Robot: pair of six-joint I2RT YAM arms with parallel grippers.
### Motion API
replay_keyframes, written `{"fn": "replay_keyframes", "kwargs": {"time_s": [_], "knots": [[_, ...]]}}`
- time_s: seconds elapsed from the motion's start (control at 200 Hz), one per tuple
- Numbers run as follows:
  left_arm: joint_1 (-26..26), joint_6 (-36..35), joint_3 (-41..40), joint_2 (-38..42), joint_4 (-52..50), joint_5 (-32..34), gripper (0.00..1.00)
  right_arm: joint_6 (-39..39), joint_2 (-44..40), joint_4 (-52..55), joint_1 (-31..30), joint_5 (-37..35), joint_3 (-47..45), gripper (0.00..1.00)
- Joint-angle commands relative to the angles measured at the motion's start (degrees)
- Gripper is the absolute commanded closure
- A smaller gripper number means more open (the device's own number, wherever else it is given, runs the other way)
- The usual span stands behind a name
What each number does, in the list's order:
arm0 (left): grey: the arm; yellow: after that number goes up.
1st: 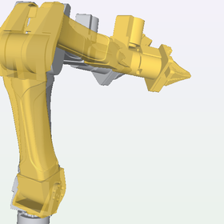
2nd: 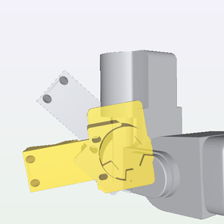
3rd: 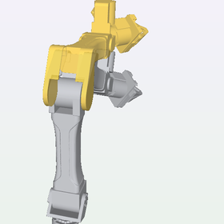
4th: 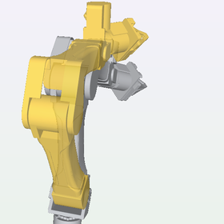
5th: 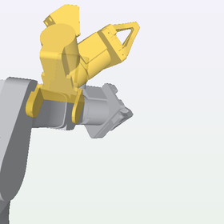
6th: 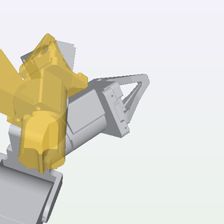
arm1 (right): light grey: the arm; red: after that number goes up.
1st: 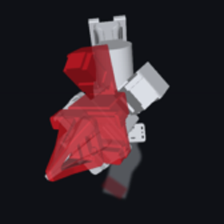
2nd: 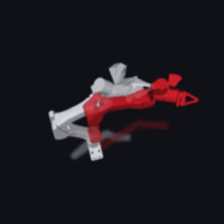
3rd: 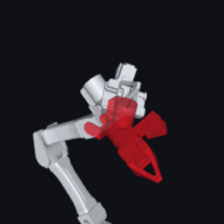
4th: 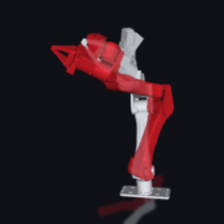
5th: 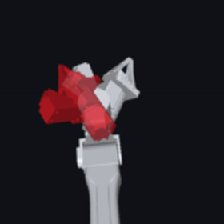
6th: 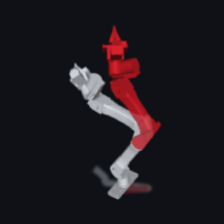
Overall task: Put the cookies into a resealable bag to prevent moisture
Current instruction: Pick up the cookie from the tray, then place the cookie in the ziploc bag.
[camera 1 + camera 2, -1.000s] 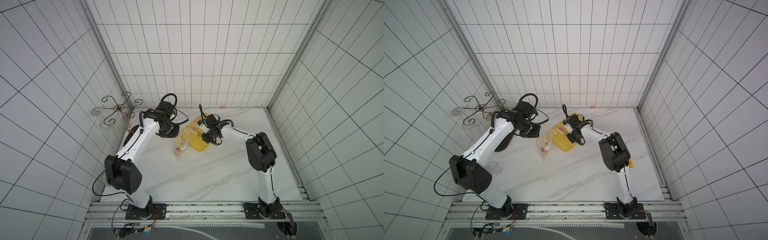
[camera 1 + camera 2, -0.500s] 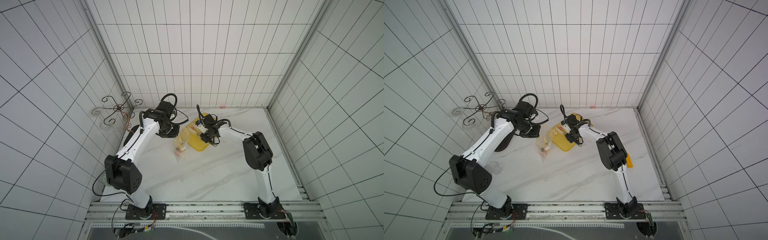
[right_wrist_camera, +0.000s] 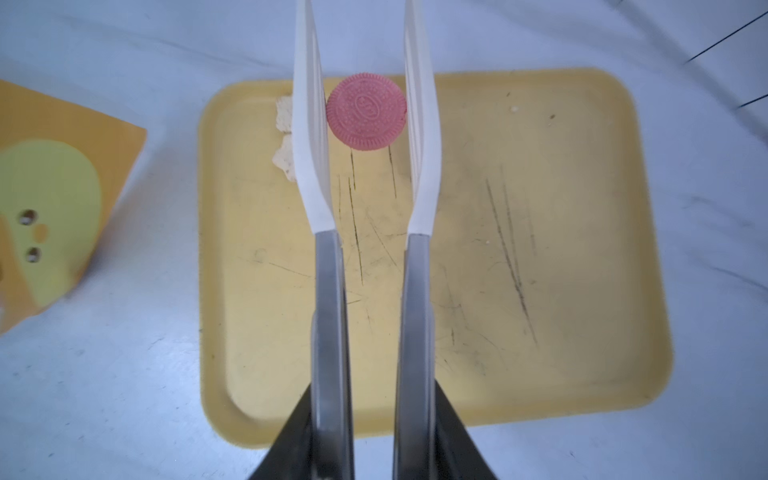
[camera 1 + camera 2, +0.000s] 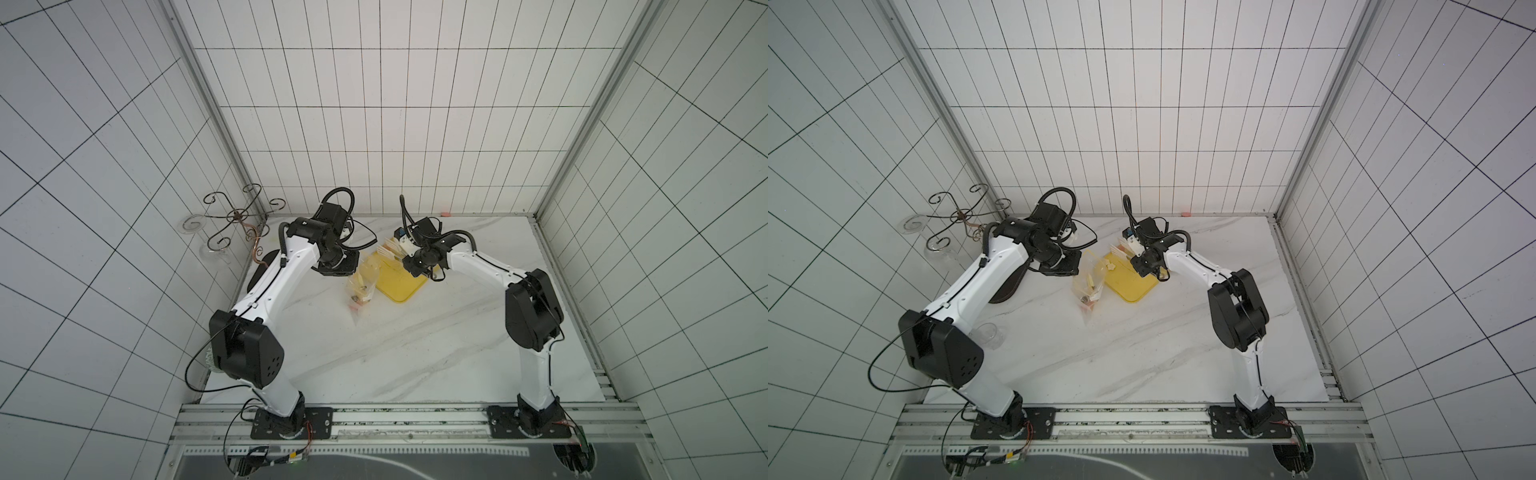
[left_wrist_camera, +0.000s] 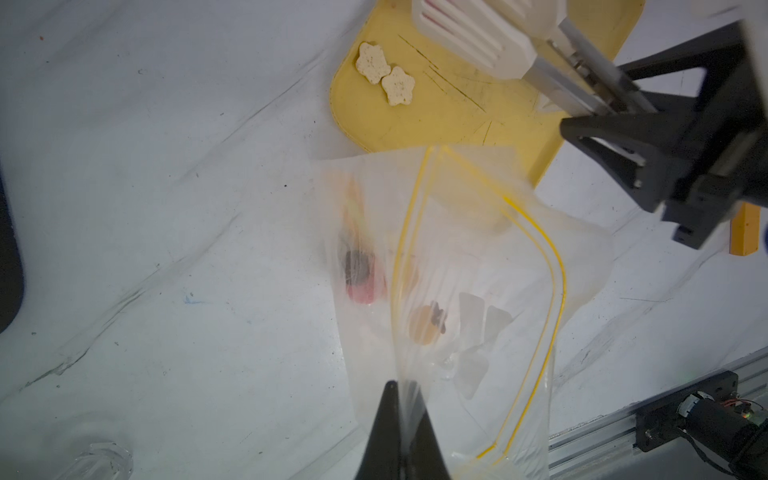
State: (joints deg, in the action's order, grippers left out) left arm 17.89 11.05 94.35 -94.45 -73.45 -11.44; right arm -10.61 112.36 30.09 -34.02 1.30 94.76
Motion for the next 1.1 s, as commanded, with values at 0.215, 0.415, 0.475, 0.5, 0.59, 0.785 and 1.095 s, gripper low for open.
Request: {"fn": "replay_keyframes", "kwargs": {"time_s": [0.215, 0.415, 0.475, 0.5, 0.59, 0.785, 1.095], "knots": [[-0.22, -0.18, 2.54, -1.25, 0.85, -1.40, 1.00, 2.23, -22.16, 0.11, -0.21, 7.55, -14.01, 0.64], [-0.05, 0.24, 3.47, -2.44, 1.29, -3.38, 1.00, 5.13, -30.34, 2.22, -2.78, 12.50, -16.97, 0.65], [-0.05, 0.38, 3.56, -2.48, 1.55, -3.92, 1.00, 6.03, -31.11, 2.72, -4.34, 13.06, -17.56, 0.65], [-0.07, 0.38, 3.56, -2.49, 1.54, -4.04, 1.00, 6.34, -31.27, 2.70, -4.97, 13.18, -17.90, 0.65], [-0.05, 0.47, 3.46, -2.62, 1.56, -4.37, 1.00, 7.16, -31.33, 2.32, -7.10, 13.79, -18.98, 0.65], [-0.17, 0.80, 3.30, -2.07, 1.64, -4.97, 1.00, 7.18, -28.79, 2.27, -9.57, 13.06, -20.85, 0.65], [-0.19, 0.89, 2.80, -1.72, 1.71, -5.49, 1.00, 6.88, -28.58, 2.10, -9.66, 10.30, -19.57, 0.54]]}}
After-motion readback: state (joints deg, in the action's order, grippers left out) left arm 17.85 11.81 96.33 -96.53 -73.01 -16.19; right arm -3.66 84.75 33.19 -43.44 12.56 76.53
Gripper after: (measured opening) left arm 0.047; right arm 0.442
